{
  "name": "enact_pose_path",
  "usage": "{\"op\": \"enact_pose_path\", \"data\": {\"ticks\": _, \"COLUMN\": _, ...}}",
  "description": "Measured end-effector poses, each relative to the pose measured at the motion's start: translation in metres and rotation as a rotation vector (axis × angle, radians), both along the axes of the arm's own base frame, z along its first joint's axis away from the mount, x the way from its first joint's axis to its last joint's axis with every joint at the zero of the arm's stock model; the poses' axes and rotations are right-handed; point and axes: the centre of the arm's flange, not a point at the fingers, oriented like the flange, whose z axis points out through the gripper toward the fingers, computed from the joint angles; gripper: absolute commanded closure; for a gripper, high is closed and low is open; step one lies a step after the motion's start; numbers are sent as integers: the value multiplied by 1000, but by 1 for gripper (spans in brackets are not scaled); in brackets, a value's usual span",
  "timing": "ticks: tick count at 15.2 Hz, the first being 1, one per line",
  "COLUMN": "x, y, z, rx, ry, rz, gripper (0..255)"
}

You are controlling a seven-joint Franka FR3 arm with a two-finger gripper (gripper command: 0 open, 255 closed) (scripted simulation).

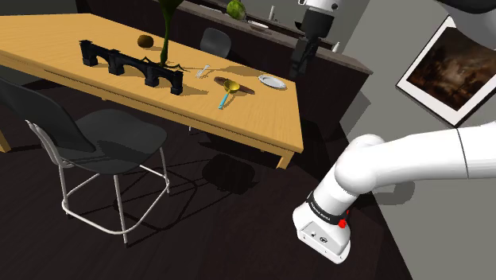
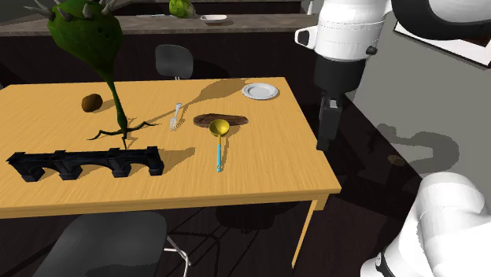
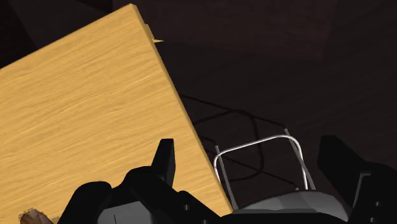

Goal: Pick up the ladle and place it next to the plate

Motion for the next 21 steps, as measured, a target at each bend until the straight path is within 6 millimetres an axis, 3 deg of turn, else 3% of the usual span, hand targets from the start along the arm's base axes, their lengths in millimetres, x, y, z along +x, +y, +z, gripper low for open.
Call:
{"op": "enact_pose_path", "data": {"ticks": 2, "x": 5, "y": 1, "z": -3, "rx": -2, "ry": 0, "rz": -14, "gripper": 0}}
{"op": "enact_pose_path", "data": {"ticks": 4, "x": 23, "y": 5, "z": -15, "rx": -11, "ry": -1, "rz": -62, "gripper": 0}}
{"op": "enact_pose_path", "data": {"ticks": 11, "x": 102, "y": 15, "z": -64, "rx": -45, "ry": -9, "rz": -271, "gripper": 0}}
{"op": "enact_pose_path", "data": {"ticks": 21, "x": 213, "y": 0, "z": -128, "rx": -94, "ry": -23, "rz": -576, "gripper": 0}}
